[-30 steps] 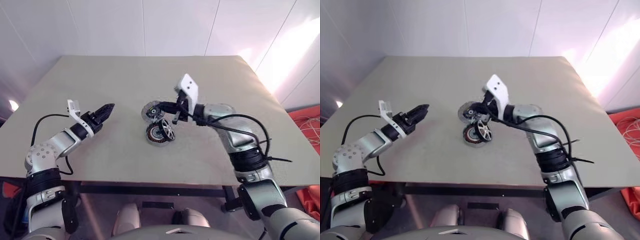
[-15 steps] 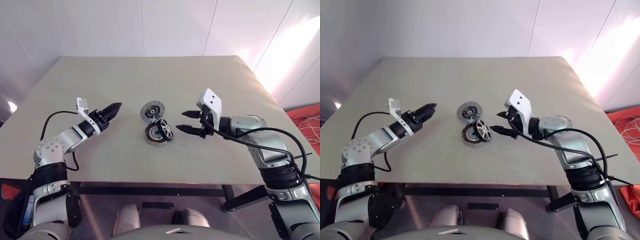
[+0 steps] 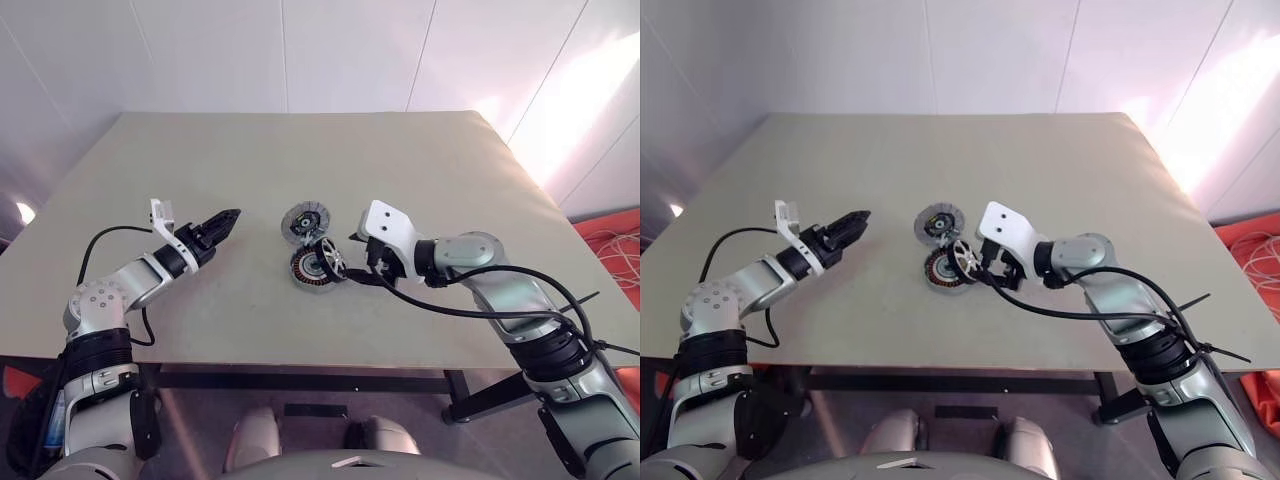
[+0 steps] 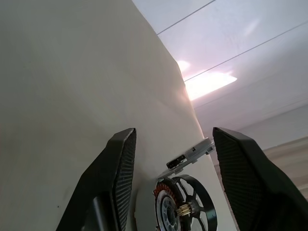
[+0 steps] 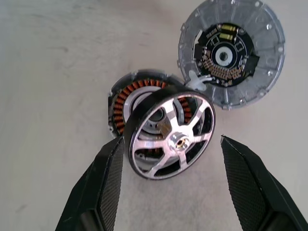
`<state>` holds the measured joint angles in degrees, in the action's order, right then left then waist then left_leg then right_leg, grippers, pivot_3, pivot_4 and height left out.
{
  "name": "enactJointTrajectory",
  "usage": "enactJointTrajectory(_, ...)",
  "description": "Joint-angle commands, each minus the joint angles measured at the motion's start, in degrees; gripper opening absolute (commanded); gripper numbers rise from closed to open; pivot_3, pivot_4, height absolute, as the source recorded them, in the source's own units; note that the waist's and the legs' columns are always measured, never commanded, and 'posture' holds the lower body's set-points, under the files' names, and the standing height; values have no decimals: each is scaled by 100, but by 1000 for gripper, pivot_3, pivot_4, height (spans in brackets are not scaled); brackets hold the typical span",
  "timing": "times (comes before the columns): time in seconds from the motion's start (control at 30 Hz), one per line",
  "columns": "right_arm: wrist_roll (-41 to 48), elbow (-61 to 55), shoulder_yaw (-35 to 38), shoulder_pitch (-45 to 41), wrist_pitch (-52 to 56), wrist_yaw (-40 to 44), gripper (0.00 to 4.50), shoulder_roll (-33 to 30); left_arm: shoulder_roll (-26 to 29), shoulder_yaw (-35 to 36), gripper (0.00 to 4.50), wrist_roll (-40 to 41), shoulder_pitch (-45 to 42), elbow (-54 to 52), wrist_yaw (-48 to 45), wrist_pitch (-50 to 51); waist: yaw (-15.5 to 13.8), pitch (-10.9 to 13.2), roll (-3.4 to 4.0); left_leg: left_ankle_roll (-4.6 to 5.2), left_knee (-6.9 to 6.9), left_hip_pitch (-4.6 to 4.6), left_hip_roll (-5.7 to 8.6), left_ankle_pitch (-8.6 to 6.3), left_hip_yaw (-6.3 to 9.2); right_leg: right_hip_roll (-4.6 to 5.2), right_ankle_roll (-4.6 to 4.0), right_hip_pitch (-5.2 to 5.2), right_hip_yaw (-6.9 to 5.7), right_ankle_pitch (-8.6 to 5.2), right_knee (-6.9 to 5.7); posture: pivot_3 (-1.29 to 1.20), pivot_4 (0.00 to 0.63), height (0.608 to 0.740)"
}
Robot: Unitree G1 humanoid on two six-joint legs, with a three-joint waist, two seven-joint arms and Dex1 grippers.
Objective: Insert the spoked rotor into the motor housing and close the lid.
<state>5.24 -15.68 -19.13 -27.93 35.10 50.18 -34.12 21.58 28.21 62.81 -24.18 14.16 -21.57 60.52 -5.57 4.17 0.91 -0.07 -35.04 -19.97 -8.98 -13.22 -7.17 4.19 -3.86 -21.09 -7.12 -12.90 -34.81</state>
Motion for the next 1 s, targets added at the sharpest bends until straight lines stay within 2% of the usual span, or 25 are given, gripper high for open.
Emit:
enactJointTrajectory(0.03, -267, -44, 0, -248, -570, -152, 3602, 35, 46, 131, 2687, 107, -29, -279, 17, -22, -11, 0, 0, 0, 0, 0, 0, 0, 0, 0, -4, 1, 0, 2, 0, 0, 0, 740)
enactJointTrajectory(0.23, -600, 74, -93, -704, -1074, 73, 3602, -89, 23, 146, 2687, 73, -68, -257, 47, -32, -2, 0, 0, 0, 0, -1, 0, 0, 0, 0, -7, -1, 0, 4, -1, 0, 0, 740)
enactJointTrajectory(0.4, -1044, -310, -292, -1278, -252, 20, 3602, -52, 9, 157, 2687, 65, -76, -243, 66, -53, 8, 0, 0, 0, 0, 0, 0, 0, 0, 0, -9, -2, 0, 5, -3, 0, 0, 740)
enactJointTrajectory(0.53, -1101, -410, -399, -1296, 84, -21, 3602, 144, -18, 163, 2687, 60, -72, -244, 81, -74, 5, 0, 0, 0, 0, 0, 0, 0, 1, 0, -12, -2, 0, 7, -4, 0, 0, 740)
enactJointTrajectory(0.63, -897, -200, -258, -1008, -1197, 172, 3602, 29, -19, 183, 2687, 62, -24, -267, 71, -78, -11, 0, -2, 0, -1, 1, 1, 0, 1, 0, -12, -6, 0, 7, -4, 0, 0, 740)
enactJointTrajectory(0.73, -657, 50, -54, -925, -1895, 564, 3602, -230, -11, 198, 2687, 52, -15, -256, 63, -80, -13, -1, -2, 1, -2, 0, 1, -1, 0, 1, -12, -5, 1, 7, -3, 0, 0, 740)
enactJointTrajectory(0.87, -469, 684, -125, -1381, -2771, 1594, 3602, -716, 6, 160, 2687, -8, -100, -161, 26, -99, -3, 0, -2, 2, -4, -1, 1, -1, 0, 1, -12, 3, 1, 7, -5, 0, 0, 740)
enactJointTrajectory(1.0, -665, 1559, -475, -2089, -3823, 2467, 3602, -764, 21, 92, 2687, -86, -246, -24, -51, -129, 24, 0, -2, 18, -5, 2, -3, -8, -3, -1, -14, 2, 2, 7, -13, 0, 0, 740)
